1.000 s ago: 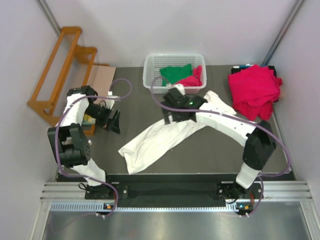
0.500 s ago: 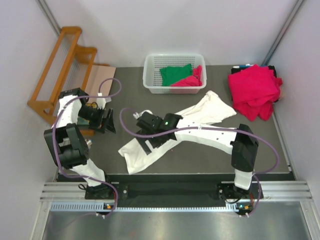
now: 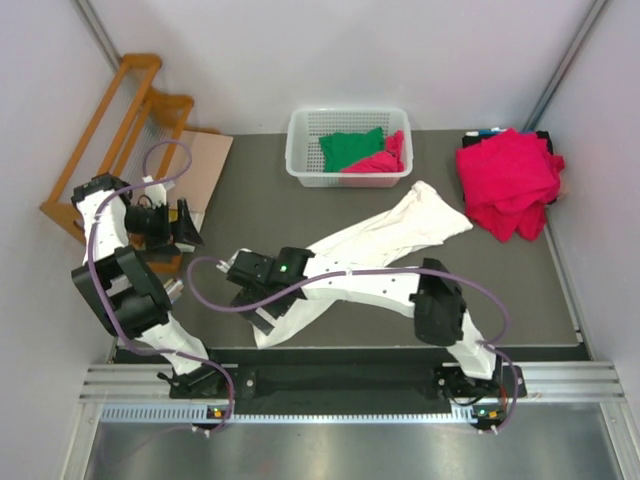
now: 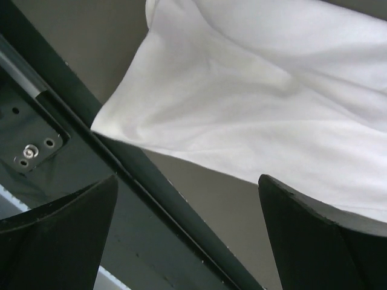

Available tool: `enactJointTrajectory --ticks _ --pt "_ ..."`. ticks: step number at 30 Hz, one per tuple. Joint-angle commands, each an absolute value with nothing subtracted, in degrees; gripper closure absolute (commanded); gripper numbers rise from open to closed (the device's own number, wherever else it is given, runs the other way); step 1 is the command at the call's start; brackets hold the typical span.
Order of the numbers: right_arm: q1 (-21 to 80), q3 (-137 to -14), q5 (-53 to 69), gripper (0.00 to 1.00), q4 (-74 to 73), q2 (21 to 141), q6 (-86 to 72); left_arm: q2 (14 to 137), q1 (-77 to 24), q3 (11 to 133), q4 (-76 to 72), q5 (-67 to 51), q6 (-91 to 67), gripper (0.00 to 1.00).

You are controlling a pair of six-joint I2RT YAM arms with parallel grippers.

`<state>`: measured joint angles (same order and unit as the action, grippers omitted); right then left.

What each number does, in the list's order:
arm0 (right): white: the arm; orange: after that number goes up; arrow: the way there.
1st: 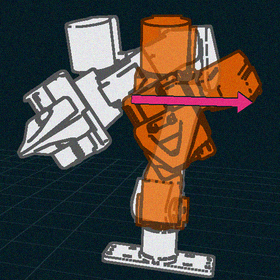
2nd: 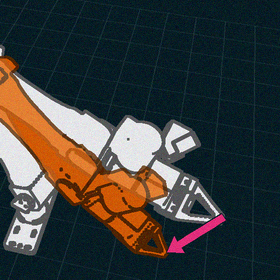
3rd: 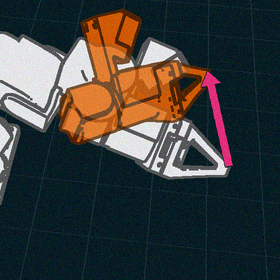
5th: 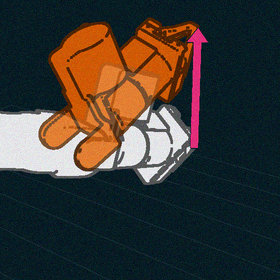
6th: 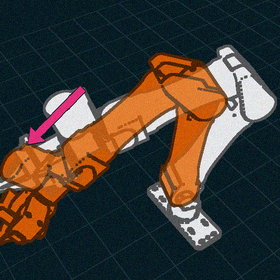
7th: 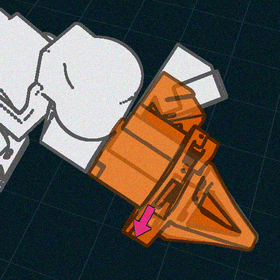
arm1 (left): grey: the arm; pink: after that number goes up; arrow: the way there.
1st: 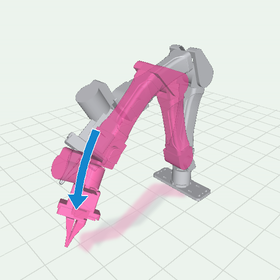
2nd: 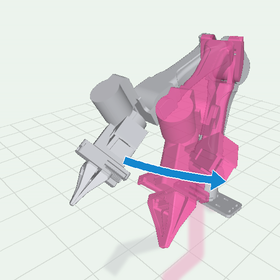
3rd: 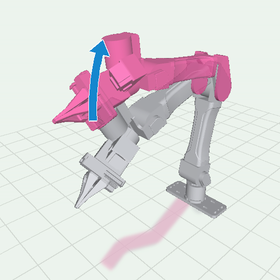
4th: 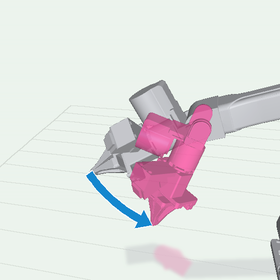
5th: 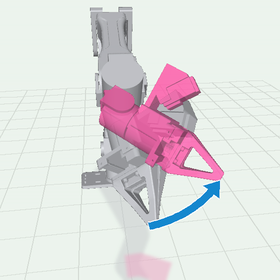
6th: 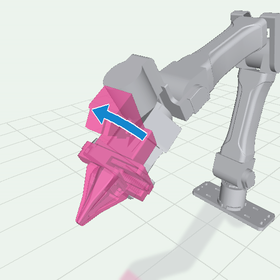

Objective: Fold and stack the t-shirts
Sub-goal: Fold the tshirt

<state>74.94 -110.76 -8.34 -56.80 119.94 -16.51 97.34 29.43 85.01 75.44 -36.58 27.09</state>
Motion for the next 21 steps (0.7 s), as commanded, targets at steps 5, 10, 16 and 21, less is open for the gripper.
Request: enactJointTrajectory --ticks 5,10,16,21 --pt "74.44 -127.53 -10.9 0.0 -62.23 134.2 -14.94 92.46 32.17 82.0 73.12 -40.07 30.05 0.02" --pt "74.27 -126.91 -10.28 0.0 -61.52 134.47 -15.03 93.43 31.99 81.91 79.88 -44.47 38.57 0.02" --pt "74.27 -117.29 -8.7 0.0 -60.21 127.12 -16.43 93.43 30.94 82.0 81.91 -46.84 40.43 0.02" --pt "74.27 -107.5 -5.63 0.0 -56.34 117.96 -17.66 92.29 29.27 82.09 81.83 -47.02 40.78 0.01"
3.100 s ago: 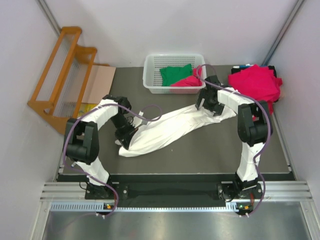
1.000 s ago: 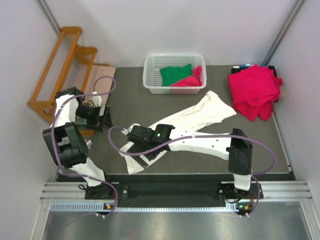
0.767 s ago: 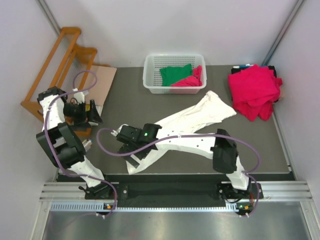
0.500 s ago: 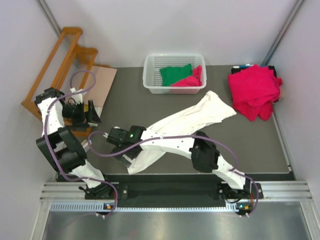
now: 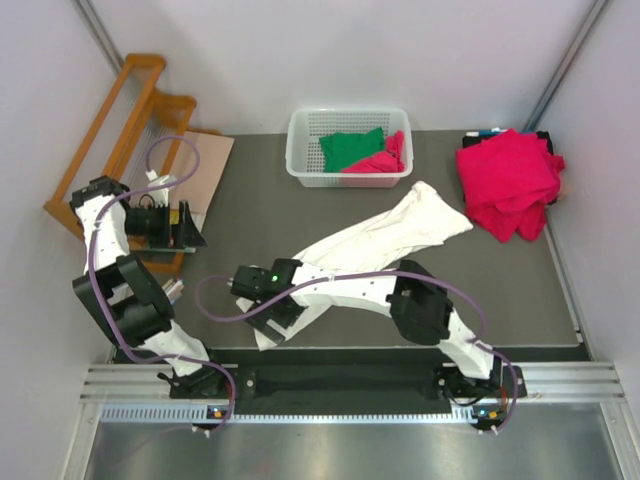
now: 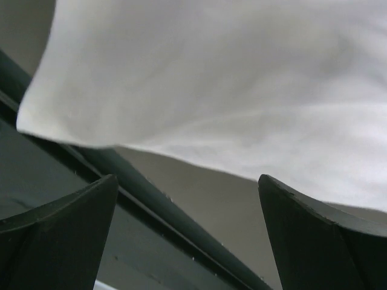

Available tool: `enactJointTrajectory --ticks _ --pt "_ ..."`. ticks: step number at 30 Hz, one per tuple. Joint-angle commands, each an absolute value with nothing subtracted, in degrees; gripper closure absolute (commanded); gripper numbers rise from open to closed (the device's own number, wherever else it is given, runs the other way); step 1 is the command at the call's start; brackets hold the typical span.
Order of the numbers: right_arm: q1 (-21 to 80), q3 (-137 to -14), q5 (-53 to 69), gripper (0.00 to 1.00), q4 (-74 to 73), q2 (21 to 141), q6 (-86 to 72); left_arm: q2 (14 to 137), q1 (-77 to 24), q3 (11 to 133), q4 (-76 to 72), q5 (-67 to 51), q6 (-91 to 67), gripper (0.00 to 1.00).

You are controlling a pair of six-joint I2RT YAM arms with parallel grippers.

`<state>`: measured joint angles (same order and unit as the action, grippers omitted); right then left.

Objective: Fold and stack the t-shirts
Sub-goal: Fold the tshirt

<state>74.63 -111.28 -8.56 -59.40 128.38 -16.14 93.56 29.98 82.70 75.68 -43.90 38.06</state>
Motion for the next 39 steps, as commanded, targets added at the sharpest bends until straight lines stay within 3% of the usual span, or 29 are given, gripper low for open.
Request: enactJointTrajectory --ticks 1,14,22,27,39 --pt "74.35 -105.4 -4.75 0.0 -55.64 116.21 -18.19 92.11 28.83 82.09 81.74 -47.11 40.96 0.01" --pt "73.91 -105.46 -0.27 0.0 -50.27 119.61 -16.79 90.97 26.72 83.14 80.33 -46.58 37.8 0.01" --pt "74.36 -122.67 -3.34 0.0 -56.68 131.45 -14.33 89.56 26.63 86.13 70.85 -45.96 27.25 0.01" --pt "74.0 -129.19 -4.66 0.0 -58.53 136.58 -15.03 90.61 26.63 88.07 72.24 -47.81 26.98 0.01" --pt "73.57 -126.3 -10.72 0.1 -56.6 140.45 -15.12 88.59 26.63 85.34 67.76 -47.2 24.61 0.01"
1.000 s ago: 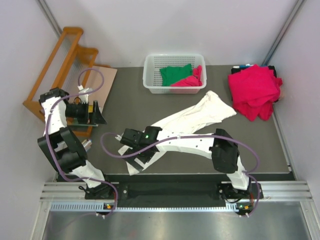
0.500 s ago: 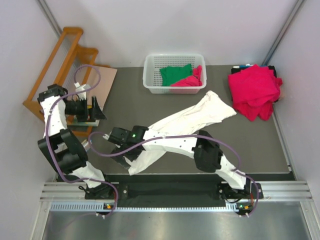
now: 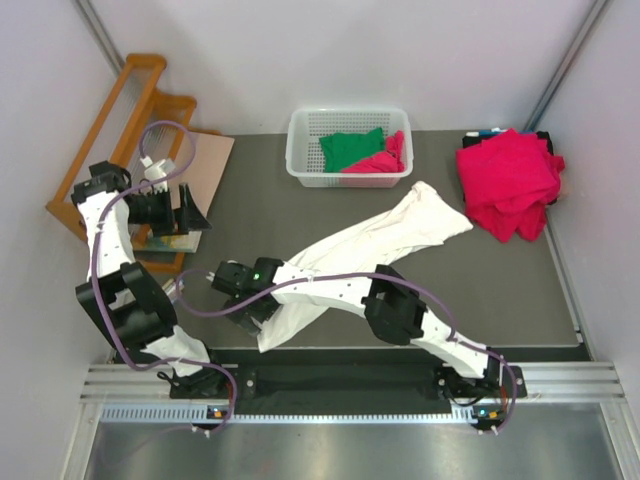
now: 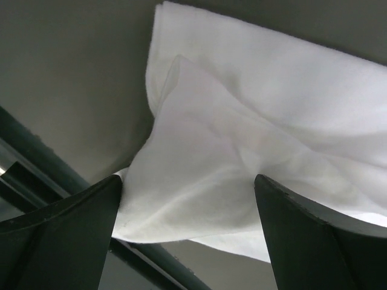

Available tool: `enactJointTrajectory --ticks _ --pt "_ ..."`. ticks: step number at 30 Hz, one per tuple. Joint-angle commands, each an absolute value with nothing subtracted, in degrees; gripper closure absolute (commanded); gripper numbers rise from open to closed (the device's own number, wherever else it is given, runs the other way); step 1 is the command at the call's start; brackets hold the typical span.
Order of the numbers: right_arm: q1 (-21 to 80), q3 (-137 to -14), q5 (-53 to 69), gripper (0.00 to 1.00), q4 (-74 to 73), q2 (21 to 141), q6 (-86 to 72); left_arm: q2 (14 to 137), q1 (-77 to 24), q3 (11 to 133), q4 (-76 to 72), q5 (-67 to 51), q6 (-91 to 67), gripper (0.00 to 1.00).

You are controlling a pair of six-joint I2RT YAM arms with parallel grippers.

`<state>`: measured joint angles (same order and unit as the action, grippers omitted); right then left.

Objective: Fold and stack the t-shirts
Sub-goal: Fold the tshirt

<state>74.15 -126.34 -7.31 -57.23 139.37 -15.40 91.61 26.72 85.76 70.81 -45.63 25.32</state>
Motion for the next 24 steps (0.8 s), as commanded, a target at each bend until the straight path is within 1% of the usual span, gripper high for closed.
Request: enactJointTrajectory --ticks 1,3,5,8,9,11,12,14,15,18,24 --pt "73.56 -126.3 -10.9 0.12 -56.51 141.06 -15.38 88.77 26.63 85.43 68.02 -47.02 24.87 0.02" --pt "73.56 -126.56 -10.72 0.14 -56.08 141.59 -15.73 89.21 26.63 85.17 68.38 -46.5 25.4 0.02" --pt "73.57 -126.65 -10.81 0.19 -55.99 142.38 -15.91 89.73 26.63 84.99 69.08 -45.88 25.92 0.02" --pt "73.56 -126.3 -10.99 0.34 -56.25 142.82 -16.17 90.26 26.63 84.55 68.99 -45.27 26.19 0.01" --pt "73.56 -125.25 -11.07 0.46 -56.16 142.65 -16.17 90.35 26.63 84.46 68.91 -45.26 26.28 0.02" --pt "73.48 -122.89 -11.25 0.58 -55.9 141.51 -16.35 90.44 26.63 84.2 68.73 -45.18 26.46 0.01" --pt "73.39 -122.09 -11.34 0.69 -55.46 139.94 -16.52 90.35 26.63 84.03 68.56 -45.09 26.46 0.01" --pt "73.04 -119.72 -11.34 0.8 -54.93 138.09 -16.61 90.61 26.63 83.59 68.29 -44.74 26.46 0.01" --pt "72.86 -119.27 -11.34 0.89 -54.93 136.34 -16.7 90.79 26.72 83.41 68.2 -44.74 26.46 0.02" --pt "72.77 -119.18 -10.46 0.98 -55.46 133.08 -16.17 91.4 26.72 83.14 68.12 -44.82 26.46 0.01" --pt "73.3 -122.61 -2.65 0.99 -57.3 128.33 -15.47 92.2 26.37 83.23 67.85 -45.44 26.02 0.01"
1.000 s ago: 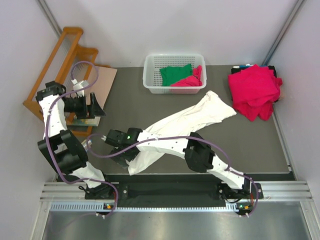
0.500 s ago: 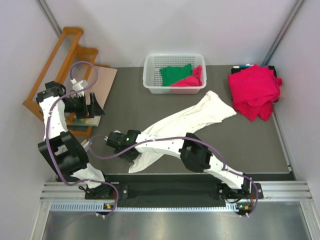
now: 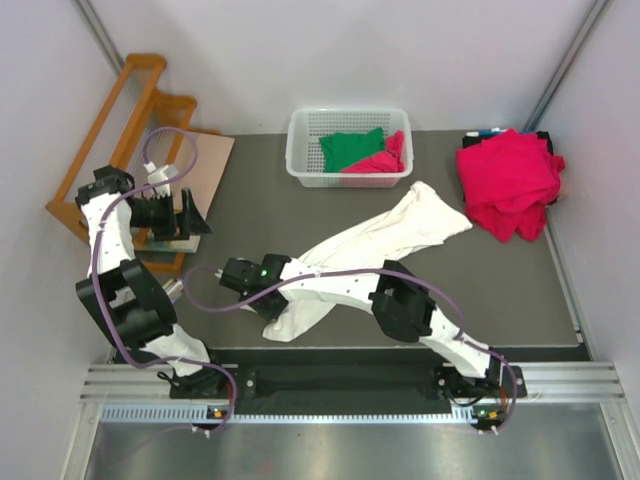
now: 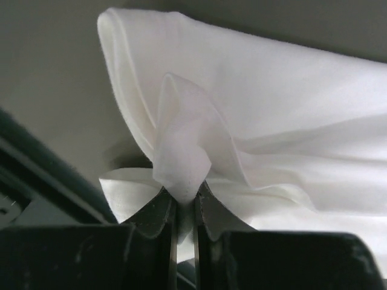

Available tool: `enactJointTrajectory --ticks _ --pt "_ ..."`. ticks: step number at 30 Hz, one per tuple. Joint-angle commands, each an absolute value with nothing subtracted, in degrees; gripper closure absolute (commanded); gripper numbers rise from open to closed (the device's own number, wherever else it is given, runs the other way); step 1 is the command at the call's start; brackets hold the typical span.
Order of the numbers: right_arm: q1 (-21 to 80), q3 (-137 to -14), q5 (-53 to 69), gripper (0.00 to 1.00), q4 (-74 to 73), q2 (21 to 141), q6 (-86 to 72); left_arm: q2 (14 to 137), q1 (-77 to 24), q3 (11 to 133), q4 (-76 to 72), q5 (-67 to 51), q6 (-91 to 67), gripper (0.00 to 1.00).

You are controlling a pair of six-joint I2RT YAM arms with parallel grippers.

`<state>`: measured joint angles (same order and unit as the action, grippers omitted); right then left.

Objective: Fold and stack the t-shirts
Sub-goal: Fold the tshirt

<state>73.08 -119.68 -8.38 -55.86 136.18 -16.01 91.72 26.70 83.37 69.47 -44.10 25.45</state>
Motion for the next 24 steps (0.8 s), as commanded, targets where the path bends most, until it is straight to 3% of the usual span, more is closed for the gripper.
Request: enactJointTrajectory --ticks 1,10,13,20,24 --pt "73.21 -122.52 -0.72 0.99 -57.04 127.45 -15.64 92.2 26.11 83.06 67.94 -45.53 26.02 0.02" --pt "73.04 -120.94 13.26 0.96 -53.61 120.5 -16.96 92.2 24.44 83.58 67.94 -44.83 25.84 0.01" --pt "72.6 -114.37 15.02 0.96 -52.92 116.82 -17.57 92.2 24.17 84.81 68.47 -44.39 26.19 0.01" --pt "67.07 -86.53 20.91 0.96 -41.25 104.16 -22.41 92.81 23.91 87.1 69.78 -44.74 26.46 0.01" --pt "61.71 -79.29 23.9 0.96 -36.83 101.34 -22.24 92.64 23.12 87.36 69.87 -44.39 26.02 0.02"
